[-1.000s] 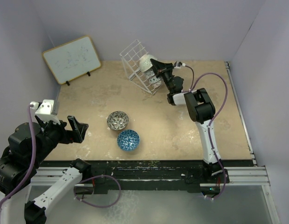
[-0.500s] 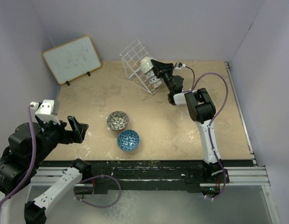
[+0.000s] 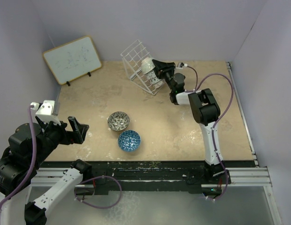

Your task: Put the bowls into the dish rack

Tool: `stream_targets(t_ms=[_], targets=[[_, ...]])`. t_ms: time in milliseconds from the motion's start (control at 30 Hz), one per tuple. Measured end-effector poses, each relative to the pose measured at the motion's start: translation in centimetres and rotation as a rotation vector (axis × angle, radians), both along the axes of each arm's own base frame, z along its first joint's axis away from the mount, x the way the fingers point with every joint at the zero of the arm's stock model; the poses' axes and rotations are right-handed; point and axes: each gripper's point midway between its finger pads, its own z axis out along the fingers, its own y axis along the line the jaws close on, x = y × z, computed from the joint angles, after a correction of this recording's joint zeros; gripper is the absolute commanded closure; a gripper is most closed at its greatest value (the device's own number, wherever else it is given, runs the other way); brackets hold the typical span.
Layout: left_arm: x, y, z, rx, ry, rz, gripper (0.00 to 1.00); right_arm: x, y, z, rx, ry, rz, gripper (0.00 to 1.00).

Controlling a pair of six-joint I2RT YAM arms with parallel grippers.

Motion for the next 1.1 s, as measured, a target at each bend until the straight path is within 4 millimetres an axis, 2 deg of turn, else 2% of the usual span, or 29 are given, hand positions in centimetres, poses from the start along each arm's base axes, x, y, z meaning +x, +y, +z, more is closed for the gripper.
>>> stream_targets(t_ms=[467, 967, 1100], targets=[[0.0, 0.0, 0.0, 0.000, 0.000, 0.000, 0.01, -0.4, -0.8, -1.4, -0.068, 0.163, -0.040, 0.59], [-0.1, 0.0, 0.0, -0.004, -0.003, 0.001, 0.01, -2.4, -2.2, -1.9, -0.121, 0.235, -0.070, 0.59], [-0.2, 0.1, 0.1, -0.007, -0.007, 0.001, 0.01, -3.3, -2.5, -1.5, -0.148, 0.237, -0.073, 0.59]])
